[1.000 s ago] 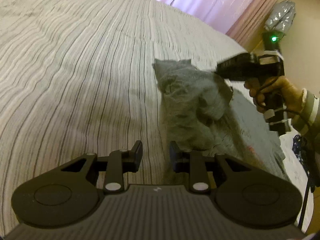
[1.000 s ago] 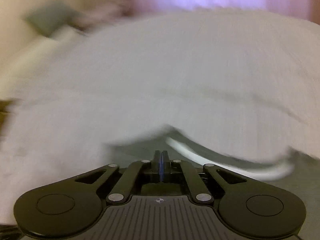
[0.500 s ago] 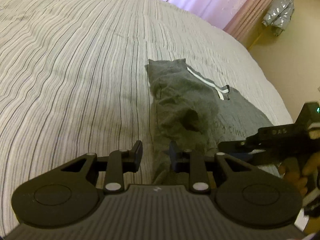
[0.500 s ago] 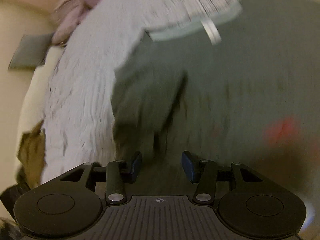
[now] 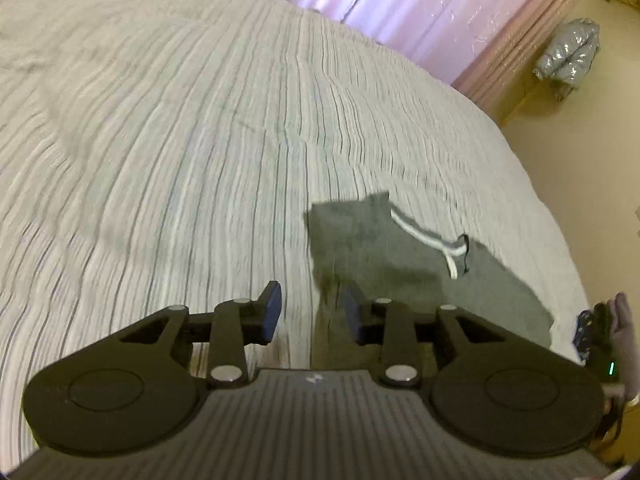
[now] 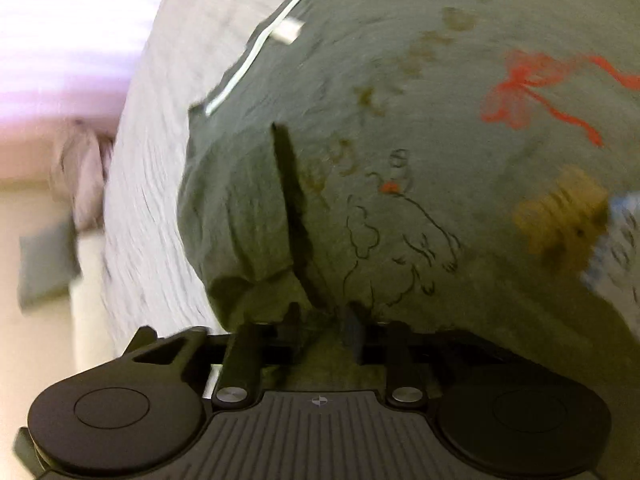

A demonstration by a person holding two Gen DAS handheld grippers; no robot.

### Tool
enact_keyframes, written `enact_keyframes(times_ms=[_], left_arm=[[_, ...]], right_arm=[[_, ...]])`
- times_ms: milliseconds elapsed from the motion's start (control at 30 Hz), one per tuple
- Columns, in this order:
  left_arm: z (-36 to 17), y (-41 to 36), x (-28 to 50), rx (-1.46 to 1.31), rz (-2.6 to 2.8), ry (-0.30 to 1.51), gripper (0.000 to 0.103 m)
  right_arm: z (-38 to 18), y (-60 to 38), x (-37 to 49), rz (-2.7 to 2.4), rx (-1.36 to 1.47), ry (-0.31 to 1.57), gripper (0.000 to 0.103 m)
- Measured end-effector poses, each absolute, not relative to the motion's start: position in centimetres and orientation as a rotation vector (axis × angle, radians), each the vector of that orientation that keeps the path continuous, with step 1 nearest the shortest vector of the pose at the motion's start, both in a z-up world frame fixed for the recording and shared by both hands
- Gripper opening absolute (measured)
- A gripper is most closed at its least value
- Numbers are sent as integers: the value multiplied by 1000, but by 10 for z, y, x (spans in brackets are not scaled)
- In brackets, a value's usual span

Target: Fold clothes

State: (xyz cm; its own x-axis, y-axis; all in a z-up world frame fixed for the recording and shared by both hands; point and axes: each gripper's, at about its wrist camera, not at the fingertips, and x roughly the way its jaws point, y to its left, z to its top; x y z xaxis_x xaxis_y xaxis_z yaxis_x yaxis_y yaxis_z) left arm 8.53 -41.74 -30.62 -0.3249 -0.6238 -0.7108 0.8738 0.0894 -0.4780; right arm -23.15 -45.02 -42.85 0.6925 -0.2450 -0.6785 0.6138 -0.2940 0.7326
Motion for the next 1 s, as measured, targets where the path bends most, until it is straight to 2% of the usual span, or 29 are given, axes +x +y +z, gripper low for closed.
enact_keyframes(times_ms=[167, 267, 300, 333, 367, 400, 467, 633, 733, 767, 800, 867, 1000], left_arm=[[-318, -475, 95, 263, -1556, 1264, 44], [-336, -506, 91, 252, -1565, 1347, 48], [-343, -514, 88, 265, -1571, 1368, 48], [-351, -523, 84, 278, -1578, 1391, 44], [-359, -530, 81, 294, -1599, 1413, 26], [-364, -535, 76, 323, -1616, 1418, 5], [-366, -537, 73, 362, -1620, 1342, 1], [-359, -529, 80, 395, -1611, 1143, 2], [-352, -523, 71, 465, -1573, 1025, 9], [-347, -518, 72, 443, -1542, 989, 10], [-340, -511, 76, 392, -1515, 977, 10], [-327, -494, 79, 297, -1505, 999, 10], [-325, -470, 38, 417, -1668, 1082, 10]], right_arm=[[-431, -452, -214, -896, 1643, 296, 44], [-431, -453, -207, -907, 1639, 284, 43], [-431, -454, -205, -913, 1629, 285, 39], [-430, -456, -203, -913, 1616, 286, 32], [-430, -458, -201, -916, 1592, 298, 16], [-429, -460, -199, -918, 1566, 310, 10], [-426, -464, -195, -919, 1512, 321, 5], [-424, -454, -200, -945, 1399, 413, 4], [-416, -458, -197, -912, 1340, 472, 6], [-408, -459, -192, -915, 1299, 491, 24], [-400, -460, -188, -919, 1259, 507, 48], [-391, -455, -188, -922, 1171, 485, 51], [-399, -454, -189, -889, 1181, 552, 50]])
